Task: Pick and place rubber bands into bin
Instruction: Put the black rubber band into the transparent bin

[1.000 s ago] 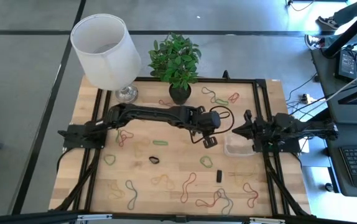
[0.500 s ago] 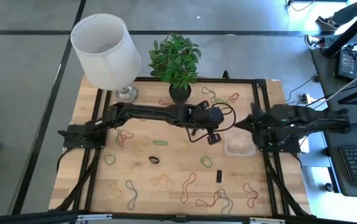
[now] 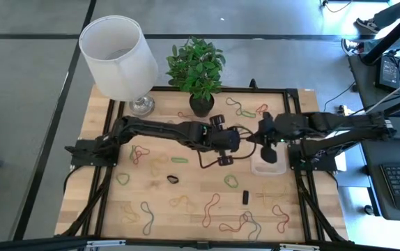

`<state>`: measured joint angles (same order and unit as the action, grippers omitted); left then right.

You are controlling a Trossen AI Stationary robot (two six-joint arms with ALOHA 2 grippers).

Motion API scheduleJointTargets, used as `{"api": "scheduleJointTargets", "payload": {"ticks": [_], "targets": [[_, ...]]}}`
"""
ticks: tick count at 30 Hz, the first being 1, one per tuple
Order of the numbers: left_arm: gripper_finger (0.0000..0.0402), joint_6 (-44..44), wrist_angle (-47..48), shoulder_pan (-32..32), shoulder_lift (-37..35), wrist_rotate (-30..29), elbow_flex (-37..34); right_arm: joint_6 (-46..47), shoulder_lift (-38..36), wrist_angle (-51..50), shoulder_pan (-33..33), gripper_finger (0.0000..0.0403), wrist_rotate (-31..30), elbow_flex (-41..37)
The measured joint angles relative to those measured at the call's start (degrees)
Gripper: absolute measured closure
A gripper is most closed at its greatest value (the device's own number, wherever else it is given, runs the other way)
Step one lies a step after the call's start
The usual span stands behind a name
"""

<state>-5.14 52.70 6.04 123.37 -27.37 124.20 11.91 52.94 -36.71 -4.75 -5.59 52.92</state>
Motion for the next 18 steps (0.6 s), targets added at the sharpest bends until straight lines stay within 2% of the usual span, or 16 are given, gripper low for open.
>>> {"api": "scheduleJointTargets", "payload": {"ticks": [3,6,9,13,18], "targets": [[0.0398,-0.3,-1.3,0.7,-3.3,0.4,-7.2,1.9,2.9,2.0,0.0,0.0401,-0.2,0.3],[0.0398,-0.7,-8.5,1.6,-10.3,0.7,-18.4,5.2,4.9,2.9,0.0,0.0400,-0.4,0.3],[0.0398,-1.0,-22.2,2.1,-19.8,2.9,-33.6,8.5,6.8,4.6,-0.7,0.0400,-1.1,0.3],[0.0398,-1.6,-42.4,2.2,-32.5,5.3,-53.5,8.0,10.0,14.1,-3.2,0.0399,-5.4,0.3],[0.0398,-1.7,-60.1,2.7,-43.2,7.4,-69.4,1.8,16.5,30.4,-5.0,0.0399,-6.9,0.3]]}}
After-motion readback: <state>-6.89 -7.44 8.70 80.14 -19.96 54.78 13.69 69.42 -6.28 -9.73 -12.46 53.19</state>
